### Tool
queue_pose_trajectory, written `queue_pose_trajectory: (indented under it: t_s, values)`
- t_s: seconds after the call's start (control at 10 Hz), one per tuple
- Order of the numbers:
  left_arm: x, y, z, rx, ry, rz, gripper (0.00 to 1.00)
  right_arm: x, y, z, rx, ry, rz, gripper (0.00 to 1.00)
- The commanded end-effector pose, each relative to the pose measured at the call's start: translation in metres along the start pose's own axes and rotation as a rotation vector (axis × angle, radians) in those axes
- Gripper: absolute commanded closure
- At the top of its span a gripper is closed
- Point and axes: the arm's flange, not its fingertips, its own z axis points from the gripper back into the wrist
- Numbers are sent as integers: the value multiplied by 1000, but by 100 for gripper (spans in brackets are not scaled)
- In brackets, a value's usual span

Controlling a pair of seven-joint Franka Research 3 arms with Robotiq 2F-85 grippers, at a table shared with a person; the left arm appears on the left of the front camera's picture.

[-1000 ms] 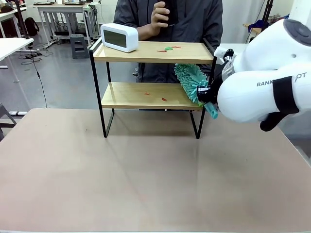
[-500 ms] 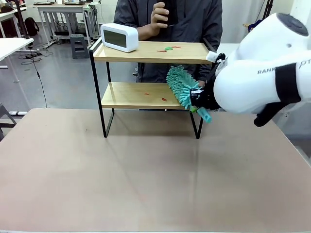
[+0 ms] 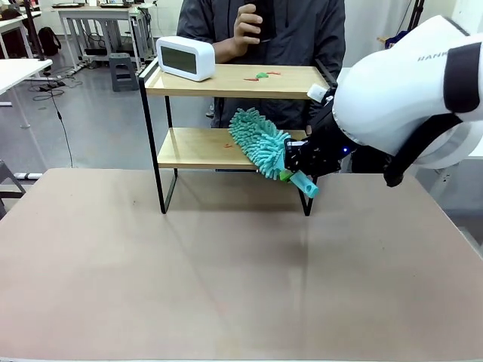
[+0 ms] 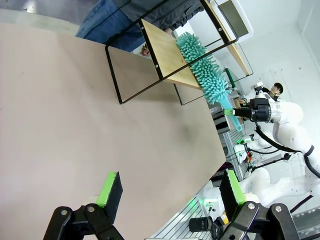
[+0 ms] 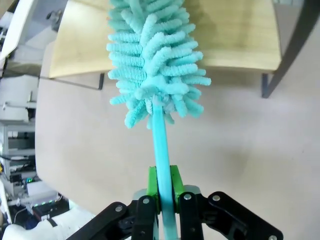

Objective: Clean the shelf.
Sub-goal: Clean the specific tier of the Shelf with the Duster once objects are removed.

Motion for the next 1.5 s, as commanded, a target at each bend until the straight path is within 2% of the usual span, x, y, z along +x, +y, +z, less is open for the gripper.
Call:
queue_pose_trajectory:
  t_s: [0.0,0.2,0.3,0.5,0.6,0.8,1.0,1.1,1.2,1.3,1.4]
  values:
    - [2,-1,-2,-18,-19,-21,0,3,-3,-6,80,69,49,87]
    - [2,-1,-2,-18,-19,-21,0,-1,3,-2,155,164,179,87]
    - [2,-1,-2,-18,-19,-21,0,-6,-1,9,203,266,300,87]
    - [2,-1,-2,-18,-19,-21,0,-15,-25,48,447,450,457,87]
    - [2,-1,-2,-18,-19,-21,0,-19,-40,68,549,492,482,87]
    - [2,-1,-2,-18,-19,-21,0,-26,-65,97,636,450,471,87]
    - [2,-1,-2,-18,-19,-21,0,-33,-77,111,684,448,486,87]
    - [2,-1,-2,-18,-19,-21,0,-41,-85,134,715,431,527,87]
    - [2,-1,-2,-18,-19,-21,0,-49,-99,163,734,364,532,87]
    - [2,-1,-2,-18,-19,-21,0,-61,-125,202,681,244,458,87]
    - [2,-1,-2,-18,-19,-21,0,-83,-162,243,542,71,300,87]
